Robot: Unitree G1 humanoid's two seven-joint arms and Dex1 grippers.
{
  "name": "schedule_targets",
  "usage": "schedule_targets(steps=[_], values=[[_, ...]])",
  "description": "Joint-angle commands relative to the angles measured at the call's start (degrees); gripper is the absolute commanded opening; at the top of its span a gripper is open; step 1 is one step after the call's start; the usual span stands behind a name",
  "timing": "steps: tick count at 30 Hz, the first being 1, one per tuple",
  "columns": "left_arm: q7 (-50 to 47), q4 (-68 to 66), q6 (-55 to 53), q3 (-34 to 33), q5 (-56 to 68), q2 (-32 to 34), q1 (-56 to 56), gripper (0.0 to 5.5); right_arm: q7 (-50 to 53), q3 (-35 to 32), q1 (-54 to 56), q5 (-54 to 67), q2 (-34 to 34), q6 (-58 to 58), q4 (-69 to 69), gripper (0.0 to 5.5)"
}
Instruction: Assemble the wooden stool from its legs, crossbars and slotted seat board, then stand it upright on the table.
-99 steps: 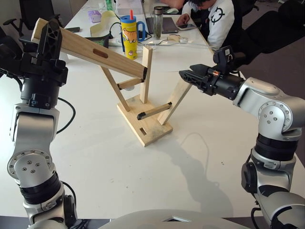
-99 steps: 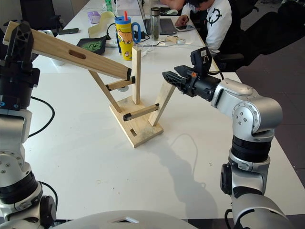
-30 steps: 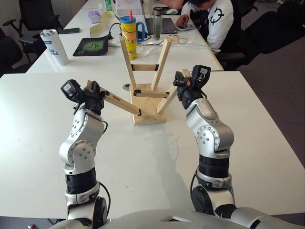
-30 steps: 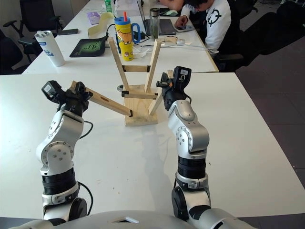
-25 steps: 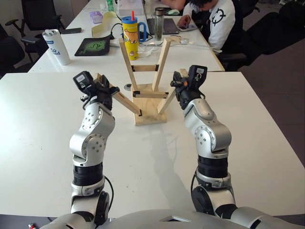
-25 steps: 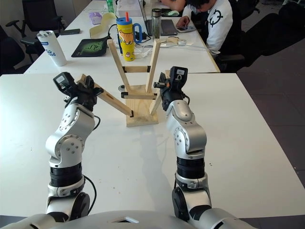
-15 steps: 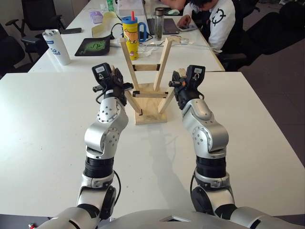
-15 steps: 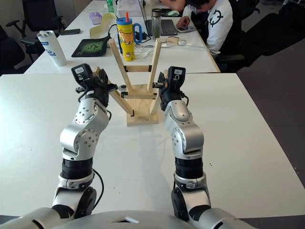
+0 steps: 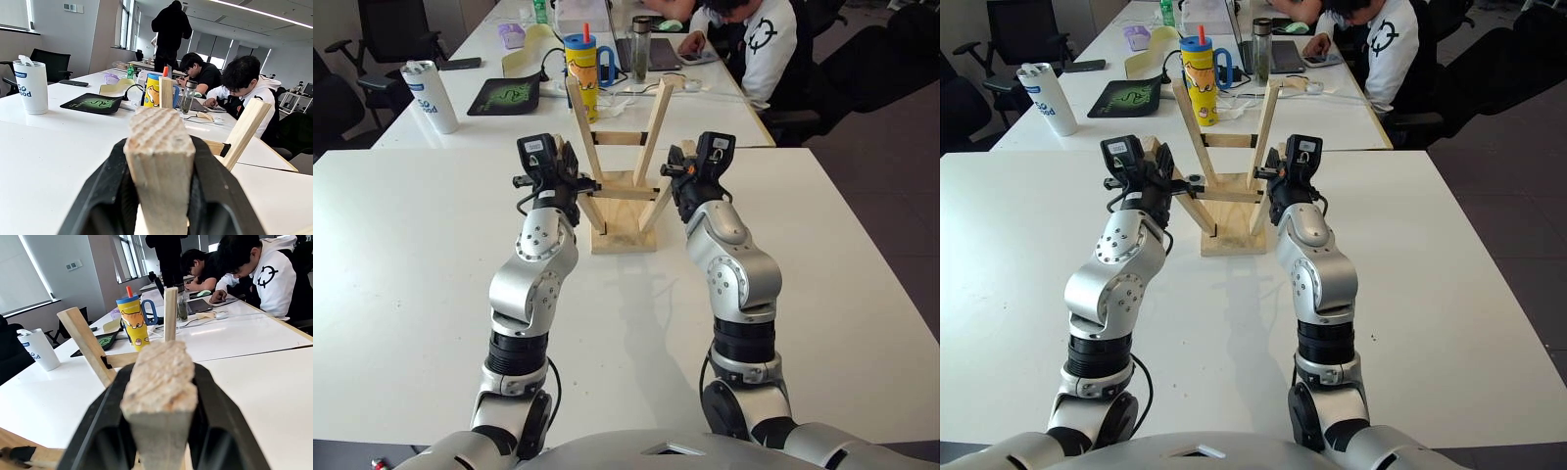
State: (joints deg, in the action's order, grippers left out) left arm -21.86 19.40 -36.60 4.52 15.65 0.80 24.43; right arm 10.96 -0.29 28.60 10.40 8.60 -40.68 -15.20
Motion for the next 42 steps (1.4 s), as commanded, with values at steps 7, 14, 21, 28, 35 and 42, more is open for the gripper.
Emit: schedule_targets(steps=[7,14,21,28,35,42], values=[[8.37,-9.11,-8.71,6.03,-6.46,6.49,0.44,1.05,-5.42,8.34,2.44,-2.67,-3.52,-3.71,1.81,1.07],[17.95,-12.15,-7.69,16.58,-10.38,13.6,3.15,1.25,-7.01,7.68,8.15,-0.31,-1.66,-4.27,2.46,1.13],[20.48,-13.82,-7.57,12.01,-6.23,15.24,-0.03,1.33,-8.43,8.46,6.81,0.64,-0.99,-4.85,2.03,1.14],[15.23,-16.3,-10.94,-2.07,2.7,5.84,-3.5,1.28,-6.64,9.28,6.34,-1.68,-1.41,-4.52,2.59,1.14],[15.4,-11.8,-8.53,0.74,-2.72,6.64,-1.77,2.07,-6.7,9.23,6.87,-3.15,-2.29,-4.06,3.91,1.14],[15.07,-5.77,-8.73,0.15,-8.68,8.35,4.29,2.9,-6.59,8.59,6.67,-4.21,-2.57,-4.17,4.74,1.14]])
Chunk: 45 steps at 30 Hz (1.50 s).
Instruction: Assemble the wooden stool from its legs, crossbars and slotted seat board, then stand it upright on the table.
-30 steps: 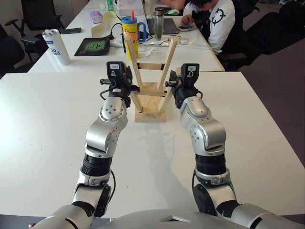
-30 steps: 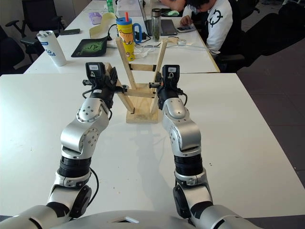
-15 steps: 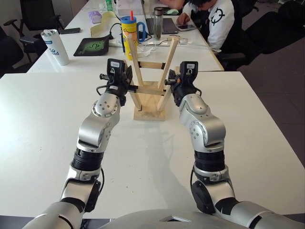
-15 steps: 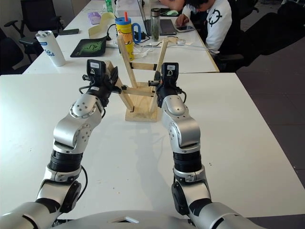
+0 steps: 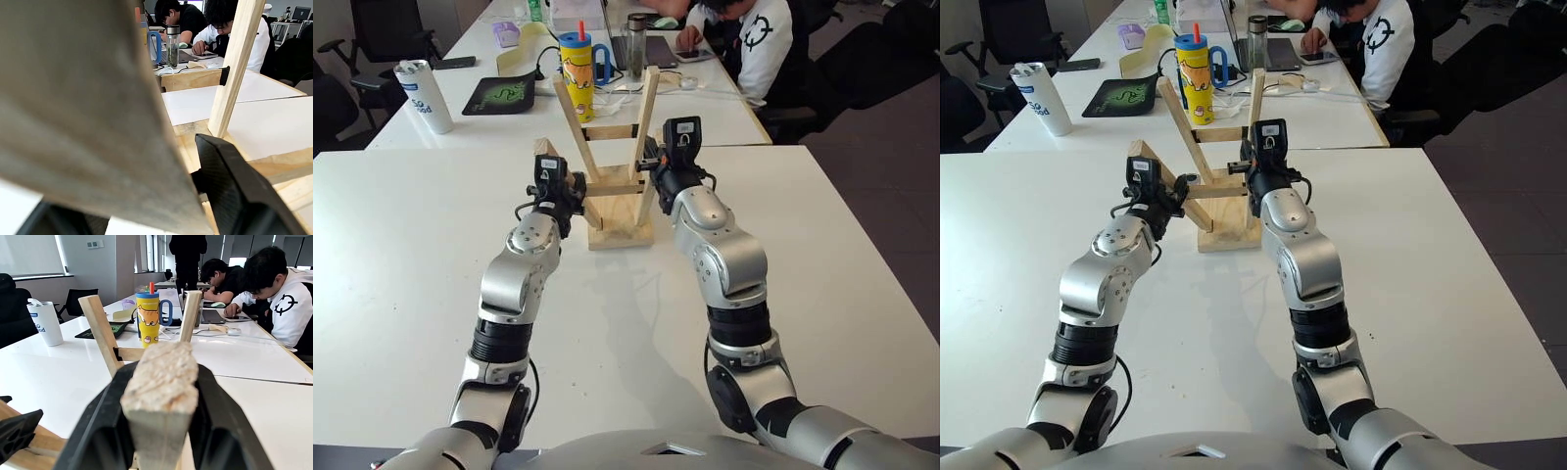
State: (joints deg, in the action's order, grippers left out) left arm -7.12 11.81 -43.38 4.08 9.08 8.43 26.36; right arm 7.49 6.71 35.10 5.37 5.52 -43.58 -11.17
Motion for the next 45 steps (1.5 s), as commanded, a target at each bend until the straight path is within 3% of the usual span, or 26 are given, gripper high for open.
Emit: schedule_targets(steps=[1,14,20,24,28,31,35,38,41,45], values=[[0.48,2.18,-2.38,0.72,-2.51,0.41,2.61,2.9,-3.09,1.51,0.04,0.81,0.53,-1.35,0.71,1.14],[-2.01,12.17,1.91,-4.78,-7.13,-0.64,6.71,2.9,-0.4,-6.21,-0.82,2.63,3.67,-3.34,4.23,1.14],[-0.63,20.01,1.39,-14.04,0.19,-1.69,18.2,2.9,-0.32,-6.69,-1.4,2.98,3.73,-3.44,5.1,1.14],[0.27,13.01,1.47,-27.63,11.97,-1.85,24.3,2.9,-0.53,-6.5,-1.46,3.18,3.77,-3.35,5.45,1.14],[0.3,4.5,1.37,-35.11,21.85,-2.92,26.39,2.26,-0.77,-6.28,-1.3,3.16,3.51,-3.3,5.79,1.14],[-0.85,1.38,-1.66,-32.79,24.25,-6.52,21.69,1.72,-1.08,-6.15,-1.22,3.12,3.19,-3.3,6.26,1.14],[-0.71,-1.1,-3.9,-20.67,20.77,-13.98,7.09,1.03,-1.6,-6.14,-1.43,2.96,2.39,-3.09,6.96,1.14],[1.15,-4.96,-1.52,-14.8,17.09,-14.51,-0.77,0.49,-2.06,-5.85,-1.65,2.69,1.91,-3.13,7.33,1.14],[1.34,-4.04,1.48,-15.12,16.6,-13.78,0.1,0.09,-2.55,-5.2,-2.5,2.36,1.4,-3.96,7.39,1.14],[-0.56,0.68,3.03,-20.74,20.19,-10.48,10.38,0.02,-2.8,-4.96,-3.91,2.1,0.9,-4.79,7.53,1.14]])
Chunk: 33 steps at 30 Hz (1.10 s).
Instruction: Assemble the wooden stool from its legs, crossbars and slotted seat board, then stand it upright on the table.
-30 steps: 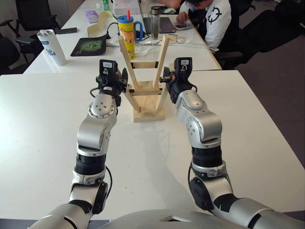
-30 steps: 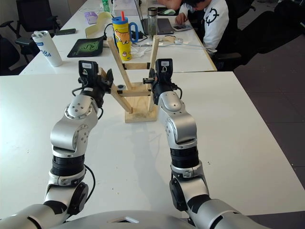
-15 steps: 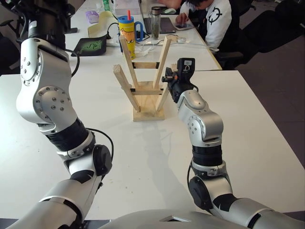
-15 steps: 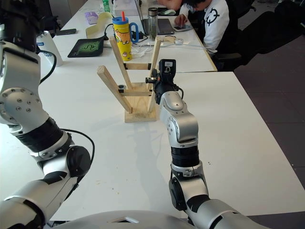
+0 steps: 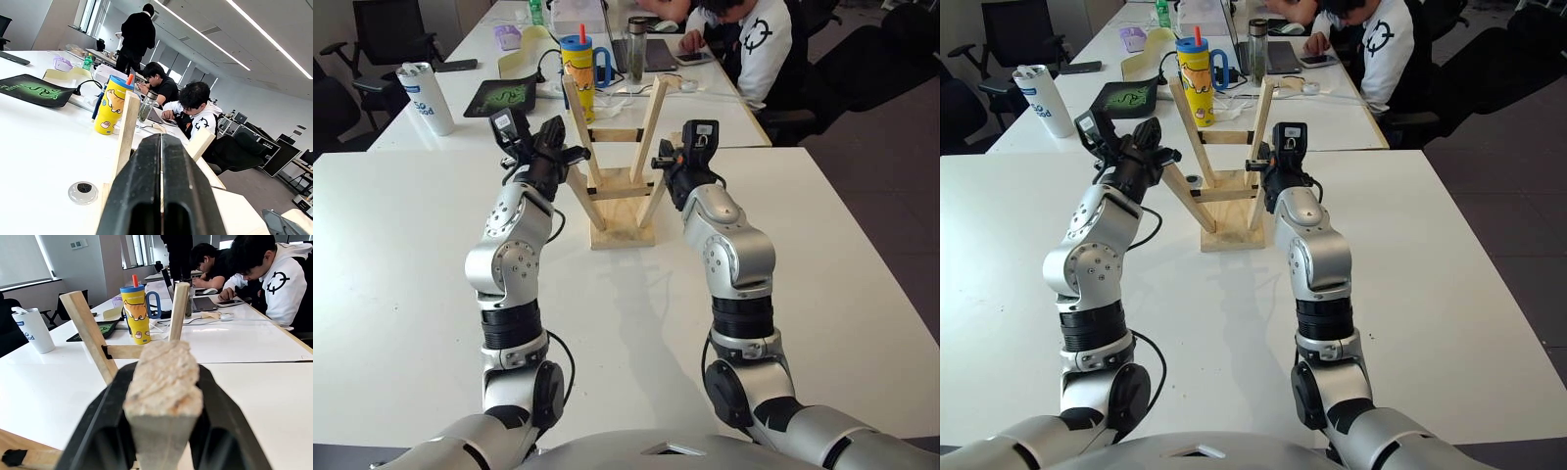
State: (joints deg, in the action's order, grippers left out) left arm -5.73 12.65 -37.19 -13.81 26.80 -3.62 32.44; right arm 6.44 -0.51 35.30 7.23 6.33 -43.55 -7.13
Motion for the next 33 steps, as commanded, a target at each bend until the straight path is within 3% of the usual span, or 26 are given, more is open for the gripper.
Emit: schedule_targets(steps=[1,9,13,19,30,33], values=[[-2.69,0.97,-3.14,-4.62,3.66,3.01,7.72,0.02,-1.77,2.39,-4.28,0.14,0.01,-4.86,3.53,1.14],[-6.66,5.28,-4.75,-13.6,13.29,13.34,26.86,0.02,-1.67,3.33,-4.71,-0.34,-0.41,-4.01,3.33,1.14],[-6.7,2.28,-11.59,-8.59,13.05,12.58,18.88,0.02,-1.55,3.38,-4.92,-0.5,-0.57,-3.7,3.21,1.14],[-0.29,-10.12,-10.97,10.5,2.85,8.61,-4.96,0.02,-1.87,3.65,-5.53,-0.78,-1.56,-3.64,3.55,1.14],[-0.48,-6.85,-4.0,3.76,2.01,8.86,3.18,0.02,-3.6,4.65,-6.3,0.33,-2.87,-3.18,4.52,1.14],[-0.75,-6.34,-3.91,2.83,2.12,8.84,3.94,0.0,-4.05,4.33,-5.96,1.0,-2.05,-0.42,3.2,1.74]])
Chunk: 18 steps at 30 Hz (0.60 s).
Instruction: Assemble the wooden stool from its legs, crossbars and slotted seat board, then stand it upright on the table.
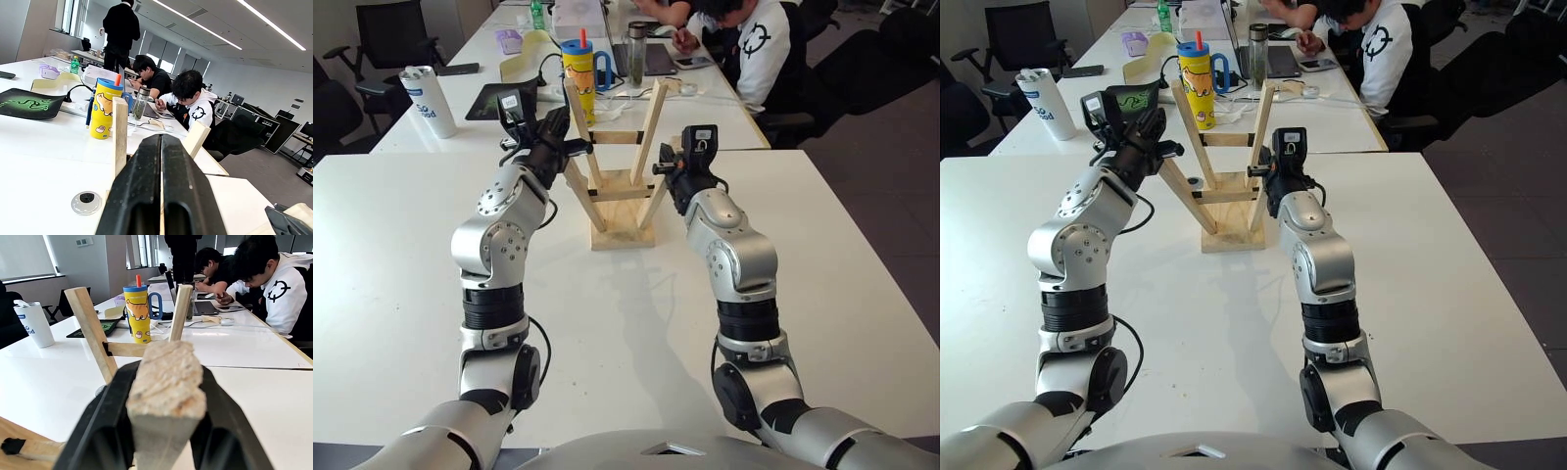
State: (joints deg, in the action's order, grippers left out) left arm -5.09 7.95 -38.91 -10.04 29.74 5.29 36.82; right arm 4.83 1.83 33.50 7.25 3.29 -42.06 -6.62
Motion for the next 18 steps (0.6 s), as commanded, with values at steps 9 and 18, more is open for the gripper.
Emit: schedule_targets(steps=[9,18], values=[[-2.06,0.03,-2.72,-1.36,-1.4,-0.52,-0.51,0.0,-1.79,-1.09,-1.1,0.7,2.44,8.27,2.23,2.22],[-1.65,-0.65,-2.42,-1.36,-1.98,-0.1,0.57,0.0,-0.32,-3.8,9.01,-2.4,-0.25,21.47,1.29,2.22]])
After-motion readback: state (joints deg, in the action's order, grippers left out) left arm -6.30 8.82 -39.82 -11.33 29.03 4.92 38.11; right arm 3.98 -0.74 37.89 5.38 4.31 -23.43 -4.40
